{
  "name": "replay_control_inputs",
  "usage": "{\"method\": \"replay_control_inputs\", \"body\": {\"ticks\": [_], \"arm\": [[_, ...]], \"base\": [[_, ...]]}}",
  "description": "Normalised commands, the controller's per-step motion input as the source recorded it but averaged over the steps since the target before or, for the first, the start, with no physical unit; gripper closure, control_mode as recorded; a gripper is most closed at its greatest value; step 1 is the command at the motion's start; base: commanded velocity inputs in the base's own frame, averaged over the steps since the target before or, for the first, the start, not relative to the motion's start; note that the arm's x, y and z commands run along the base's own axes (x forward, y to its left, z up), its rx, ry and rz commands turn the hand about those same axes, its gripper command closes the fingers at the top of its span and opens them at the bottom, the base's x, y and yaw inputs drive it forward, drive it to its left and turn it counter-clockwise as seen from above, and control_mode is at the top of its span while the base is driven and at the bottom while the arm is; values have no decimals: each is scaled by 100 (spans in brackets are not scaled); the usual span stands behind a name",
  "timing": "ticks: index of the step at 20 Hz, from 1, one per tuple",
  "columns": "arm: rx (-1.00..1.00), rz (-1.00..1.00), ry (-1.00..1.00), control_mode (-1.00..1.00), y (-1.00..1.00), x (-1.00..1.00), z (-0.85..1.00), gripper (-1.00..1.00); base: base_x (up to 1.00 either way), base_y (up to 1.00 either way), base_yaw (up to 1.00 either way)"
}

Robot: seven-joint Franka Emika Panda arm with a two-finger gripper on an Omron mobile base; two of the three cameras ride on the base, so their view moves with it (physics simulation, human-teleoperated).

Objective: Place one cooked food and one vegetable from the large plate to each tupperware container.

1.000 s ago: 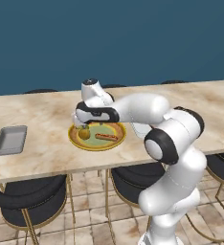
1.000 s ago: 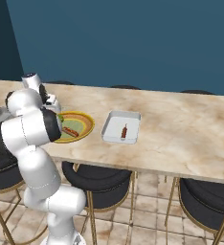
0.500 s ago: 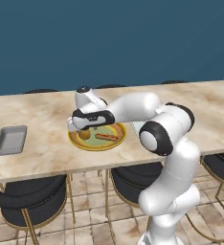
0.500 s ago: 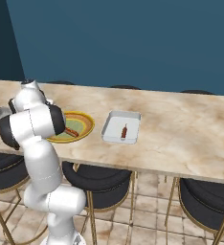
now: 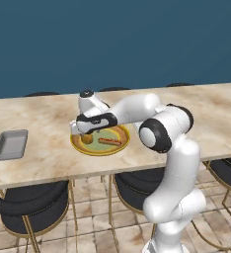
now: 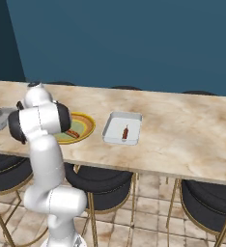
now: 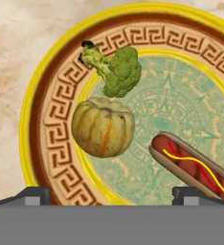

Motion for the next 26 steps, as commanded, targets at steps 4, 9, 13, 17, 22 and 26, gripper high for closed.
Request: {"method": "replay_control_inputs", "body": {"ticks": [4,9,13,17,22,26], "arm": [[0,0,0,-100,4,32,-7,-100],[0,0,0,-100,0,13,-19,-100],[0,0,1,-100,3,0,-18,-100],[0,0,1,-100,0,0,-23,-100],[-2,0,0,-100,0,2,-32,-100],[0,0,0,-100,6,18,-9,-100]], "base": [[0,0,0],[0,0,0],[0,0,0],[0,0,0],[0,0,0],[0,0,0]]}}
